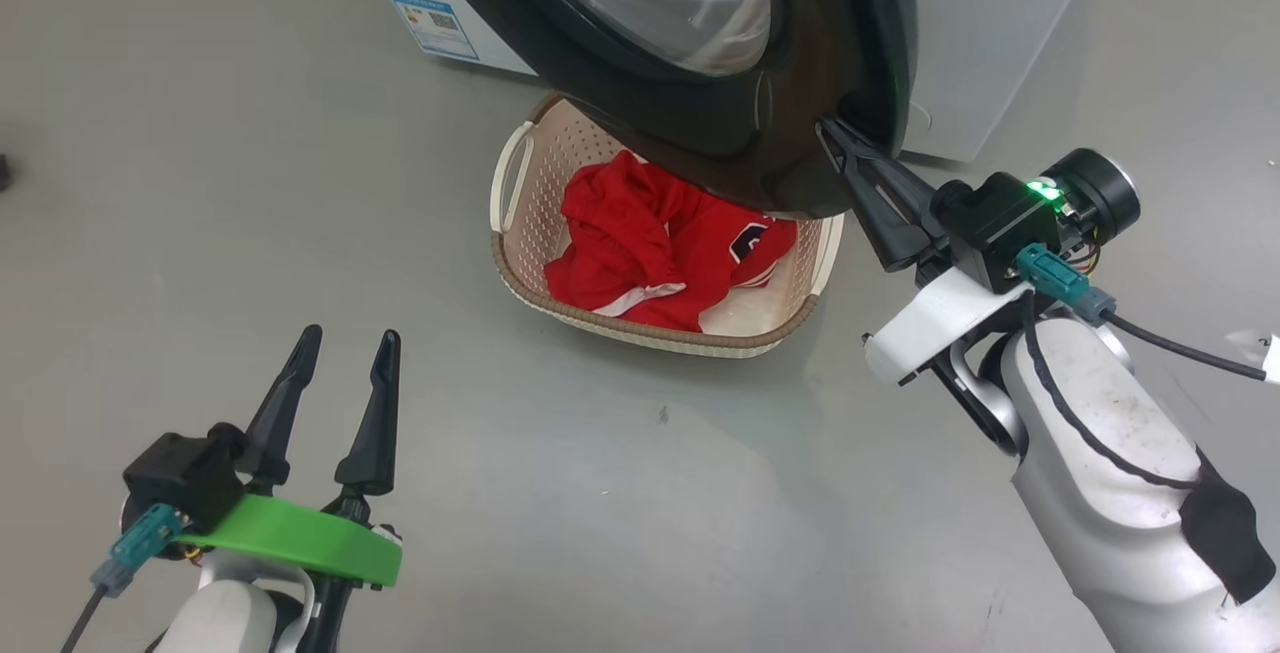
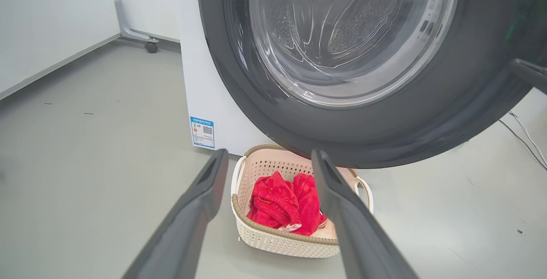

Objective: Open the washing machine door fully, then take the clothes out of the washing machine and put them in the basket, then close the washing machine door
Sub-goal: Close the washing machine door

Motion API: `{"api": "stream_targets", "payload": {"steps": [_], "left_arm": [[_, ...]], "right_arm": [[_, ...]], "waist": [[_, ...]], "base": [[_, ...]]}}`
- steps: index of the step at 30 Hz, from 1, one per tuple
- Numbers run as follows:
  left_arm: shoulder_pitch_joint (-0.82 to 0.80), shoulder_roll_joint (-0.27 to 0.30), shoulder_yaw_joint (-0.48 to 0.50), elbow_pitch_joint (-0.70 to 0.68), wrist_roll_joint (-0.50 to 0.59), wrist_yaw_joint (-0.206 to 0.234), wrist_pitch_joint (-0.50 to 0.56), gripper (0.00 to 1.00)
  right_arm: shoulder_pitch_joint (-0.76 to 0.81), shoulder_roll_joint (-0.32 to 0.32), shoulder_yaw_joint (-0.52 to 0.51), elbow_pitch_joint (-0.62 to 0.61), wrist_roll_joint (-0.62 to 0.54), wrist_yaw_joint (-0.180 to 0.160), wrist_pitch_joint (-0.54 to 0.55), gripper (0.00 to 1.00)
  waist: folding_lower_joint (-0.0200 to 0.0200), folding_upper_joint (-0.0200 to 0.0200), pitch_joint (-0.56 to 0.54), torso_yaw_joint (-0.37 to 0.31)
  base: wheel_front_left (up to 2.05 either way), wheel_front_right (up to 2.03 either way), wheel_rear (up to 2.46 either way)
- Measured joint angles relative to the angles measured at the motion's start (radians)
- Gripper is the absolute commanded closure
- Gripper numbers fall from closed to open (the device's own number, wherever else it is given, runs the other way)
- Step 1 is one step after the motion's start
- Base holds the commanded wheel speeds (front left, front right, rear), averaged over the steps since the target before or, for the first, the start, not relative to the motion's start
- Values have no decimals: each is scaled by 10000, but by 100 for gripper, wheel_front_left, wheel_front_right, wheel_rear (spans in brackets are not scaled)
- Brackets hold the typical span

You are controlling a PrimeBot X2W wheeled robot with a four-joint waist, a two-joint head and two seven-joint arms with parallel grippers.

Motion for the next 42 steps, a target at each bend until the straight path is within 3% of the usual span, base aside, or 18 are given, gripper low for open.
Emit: {"api": "stream_targets", "payload": {"steps": [25, 42], "left_arm": [[-1230, -477, -125, 75, 33, -79, -27, 0], [-1945, -963, -504, 242, -81, -109, -27, 0]], "right_arm": [[-2859, -886, -1283, 395, 10, 13, 433, 100], [-4628, -1505, -2080, 918, -102, -420, 619, 100]], "waist": [[0, 0, 1868, 528], [1, 0, 2879, 1133]], "base": [[0, 0, 0], [0, 0, 0]]}}
